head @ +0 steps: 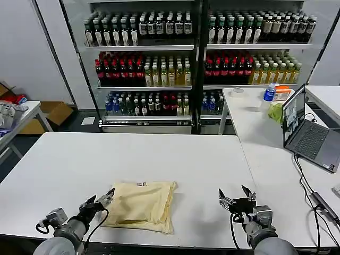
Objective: Fold and organize the clothes.
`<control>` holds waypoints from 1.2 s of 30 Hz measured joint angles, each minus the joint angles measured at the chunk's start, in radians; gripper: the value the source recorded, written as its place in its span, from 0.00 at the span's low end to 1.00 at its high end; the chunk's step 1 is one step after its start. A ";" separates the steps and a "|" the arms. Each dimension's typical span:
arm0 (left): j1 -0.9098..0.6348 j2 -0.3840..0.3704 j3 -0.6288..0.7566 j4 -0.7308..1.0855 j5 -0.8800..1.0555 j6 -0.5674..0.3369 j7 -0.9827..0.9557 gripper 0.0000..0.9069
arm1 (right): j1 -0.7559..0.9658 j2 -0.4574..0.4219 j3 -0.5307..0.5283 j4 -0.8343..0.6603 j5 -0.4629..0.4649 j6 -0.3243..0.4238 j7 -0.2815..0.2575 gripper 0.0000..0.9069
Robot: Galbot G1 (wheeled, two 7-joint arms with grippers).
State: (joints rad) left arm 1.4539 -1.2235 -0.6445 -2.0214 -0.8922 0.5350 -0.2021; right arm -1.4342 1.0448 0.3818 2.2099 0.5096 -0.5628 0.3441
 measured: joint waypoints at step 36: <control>-0.051 -0.085 0.034 0.070 -0.161 -0.036 0.035 0.02 | -0.021 -0.014 0.019 0.022 0.000 -0.004 0.002 1.00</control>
State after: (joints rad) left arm 1.4030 -1.3090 -0.6107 -1.9511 -1.0529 0.4987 -0.1672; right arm -1.4550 1.0310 0.4012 2.2317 0.5096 -0.5672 0.3458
